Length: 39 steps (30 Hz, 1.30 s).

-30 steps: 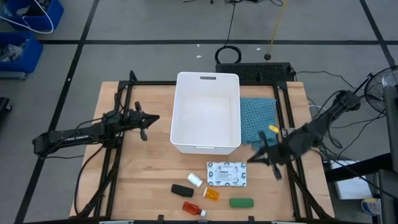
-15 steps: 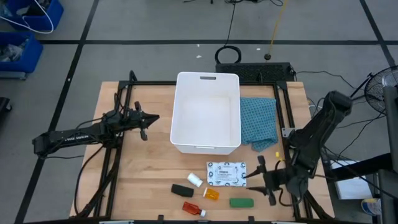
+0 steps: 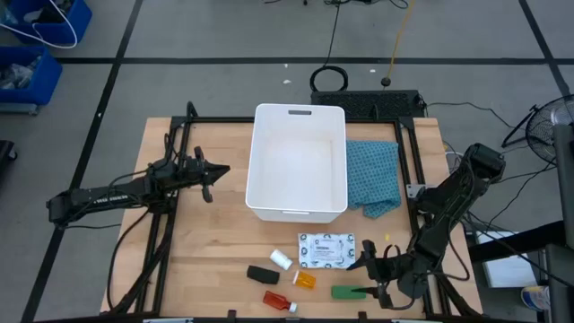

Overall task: Pick & place medical supplies in basket/bin
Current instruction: Put the green bandage into the white bin

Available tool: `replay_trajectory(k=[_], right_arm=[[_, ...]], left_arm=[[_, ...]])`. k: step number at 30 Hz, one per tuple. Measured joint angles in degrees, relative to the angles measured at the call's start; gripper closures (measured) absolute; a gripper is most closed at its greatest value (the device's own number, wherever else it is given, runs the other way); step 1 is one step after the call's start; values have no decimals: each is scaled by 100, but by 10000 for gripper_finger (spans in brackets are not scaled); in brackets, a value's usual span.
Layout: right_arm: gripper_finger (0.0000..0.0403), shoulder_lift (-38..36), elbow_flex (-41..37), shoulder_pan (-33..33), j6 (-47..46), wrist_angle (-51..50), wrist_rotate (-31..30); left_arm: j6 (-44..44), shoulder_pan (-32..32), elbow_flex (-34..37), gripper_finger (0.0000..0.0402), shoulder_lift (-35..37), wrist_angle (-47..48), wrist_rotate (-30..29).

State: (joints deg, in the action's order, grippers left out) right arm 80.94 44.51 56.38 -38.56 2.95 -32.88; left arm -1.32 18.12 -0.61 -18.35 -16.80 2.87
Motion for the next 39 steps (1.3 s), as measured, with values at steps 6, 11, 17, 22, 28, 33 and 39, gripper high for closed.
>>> replay_trajectory(k=[6,11,17,22,28,33,39], right_arm=[[128,341,11,-2,-650,16,319],[128,767,578,0,-720,-214,453],[128,1465,1597,4,-1076,-1753,649],[128,1988,1882,4,-1402,-2249,1079],[128,2362,1886,4,-1632,-2423,1125],[129,2623,1900,-25,-1713,-2559,1311],[152,2733,1917,-33,-1802,-2682,1280]], left_arm=[[13,0,0,369,0,26,0],[9,1,1,369,-2,66,0],[-18,-1,0,369,-1,57,-1],[3,1,-1,369,0,28,0],[179,1,1,369,-2,28,4],[186,-1,-1,369,-2,31,4],[186,-1,0,369,-1,31,4]])
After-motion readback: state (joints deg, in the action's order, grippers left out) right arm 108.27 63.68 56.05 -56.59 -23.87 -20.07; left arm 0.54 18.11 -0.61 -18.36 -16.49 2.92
